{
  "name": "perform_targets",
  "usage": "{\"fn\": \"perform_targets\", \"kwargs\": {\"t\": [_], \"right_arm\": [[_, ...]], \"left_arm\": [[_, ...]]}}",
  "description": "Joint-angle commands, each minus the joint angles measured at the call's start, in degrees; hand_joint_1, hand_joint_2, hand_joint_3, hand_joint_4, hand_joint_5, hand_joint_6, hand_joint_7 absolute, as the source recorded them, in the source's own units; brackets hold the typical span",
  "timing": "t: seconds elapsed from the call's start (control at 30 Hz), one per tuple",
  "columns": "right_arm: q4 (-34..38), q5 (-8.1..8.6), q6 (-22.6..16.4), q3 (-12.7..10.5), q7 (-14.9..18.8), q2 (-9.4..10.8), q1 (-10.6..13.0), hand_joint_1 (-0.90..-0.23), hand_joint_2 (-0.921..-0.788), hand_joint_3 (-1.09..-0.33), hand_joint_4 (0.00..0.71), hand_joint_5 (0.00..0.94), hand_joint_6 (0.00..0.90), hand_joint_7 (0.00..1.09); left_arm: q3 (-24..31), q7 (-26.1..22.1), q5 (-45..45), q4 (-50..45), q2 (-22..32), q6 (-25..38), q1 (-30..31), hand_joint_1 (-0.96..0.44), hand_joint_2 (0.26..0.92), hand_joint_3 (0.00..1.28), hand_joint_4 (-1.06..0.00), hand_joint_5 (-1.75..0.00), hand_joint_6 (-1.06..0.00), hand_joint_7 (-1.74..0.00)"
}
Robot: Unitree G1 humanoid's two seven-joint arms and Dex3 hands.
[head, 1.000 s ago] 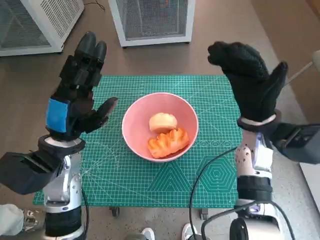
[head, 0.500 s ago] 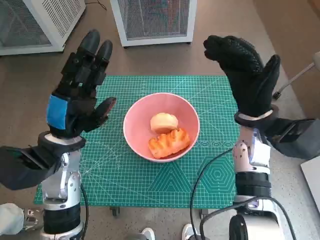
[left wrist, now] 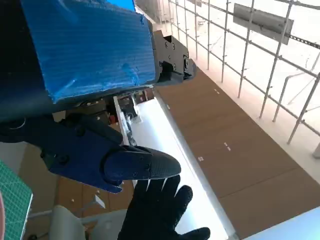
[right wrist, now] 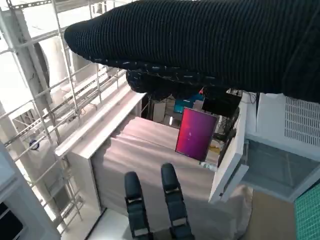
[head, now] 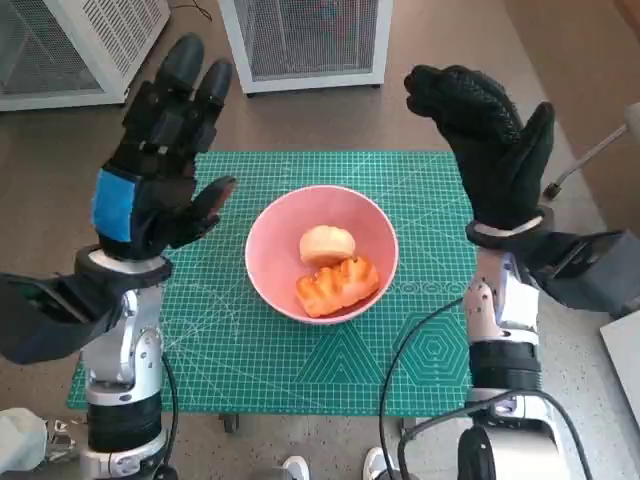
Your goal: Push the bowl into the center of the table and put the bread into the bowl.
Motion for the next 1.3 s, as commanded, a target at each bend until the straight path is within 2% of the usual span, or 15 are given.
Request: {"fn": "perform_targets", "kwargs": {"t": [0.03, 0.4, 1.0, 1.3], "right_arm": [[1.2, -0.55, 0.1, 0.5, -0.5, 0.2, 0.5, -0.636, -0.921, -0.635, 0.234, 0.001, 0.393, 0.02], [-0.2, -0.55, -0.3, 1.2, -0.9, 0.6, 2.5, -0.639, -0.921, -0.621, 0.22, 0.0, 0.396, 0.02], [-4.9, -1.97, 0.2, 2.8, -3.7, 1.0, 6.5, -0.632, -0.921, -0.622, 0.206, 0.0, 0.379, 0.01], [-7.4, -2.27, 0.6, 3.9, -5.1, 0.9, 7.8, -0.631, -0.921, -0.628, 0.208, 0.001, 0.372, 0.01]], "left_arm": [[-0.8, 0.4, 1.4, 1.0, 0.6, -0.1, -1.6, -0.65, 0.921, 0.31, -0.21, -0.02, -0.25, -0.12], [-0.3, -1.8, -0.7, 6.0, 0.3, -2.1, -4.6, -0.66, 0.921, 0.32, -0.2, -0.01, -0.26, -0.12], [-1.3, -0.8, 2.2, 6.0, 0.8, -2.7, -4.6, -0.66, 0.921, 0.34, -0.18, 0.0, -0.23, -0.12], [-1.6, -1.2, 2.3, 5.5, 1.1, -2.9, -4.0, -0.65, 0.921, 0.35, -0.18, 0.0, -0.21, -0.11]]}}
